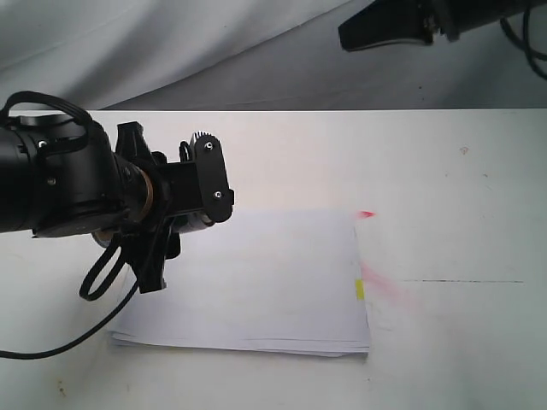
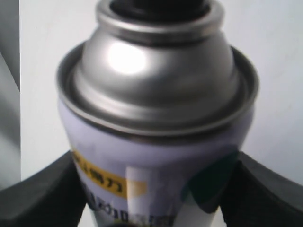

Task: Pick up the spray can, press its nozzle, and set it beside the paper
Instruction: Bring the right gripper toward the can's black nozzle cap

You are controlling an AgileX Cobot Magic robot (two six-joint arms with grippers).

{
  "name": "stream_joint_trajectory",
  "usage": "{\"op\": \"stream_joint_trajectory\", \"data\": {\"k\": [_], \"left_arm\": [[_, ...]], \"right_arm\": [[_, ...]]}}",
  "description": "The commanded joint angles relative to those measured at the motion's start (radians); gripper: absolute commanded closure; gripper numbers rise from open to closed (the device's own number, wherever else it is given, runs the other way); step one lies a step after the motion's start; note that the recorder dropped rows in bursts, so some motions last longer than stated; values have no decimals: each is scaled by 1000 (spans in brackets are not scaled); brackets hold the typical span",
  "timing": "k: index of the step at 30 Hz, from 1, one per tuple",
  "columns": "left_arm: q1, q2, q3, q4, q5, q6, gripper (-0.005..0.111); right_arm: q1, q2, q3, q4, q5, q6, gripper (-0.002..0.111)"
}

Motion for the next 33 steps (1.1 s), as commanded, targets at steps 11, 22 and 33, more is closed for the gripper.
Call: {"op": "stream_joint_trajectory", "data": {"k": [11, 22, 33], "left_arm": [[-5, -5, -3, 1, -3, -26, 107], [-5, -5, -3, 1, -3, -26, 107], [-5, -5, -3, 1, 5, -26, 107]], "right_arm": [[78, 194, 118, 92, 12, -249, 108], [137, 194, 320, 252, -47, -433, 108], [243, 194, 320, 303, -194, -387, 108]]}}
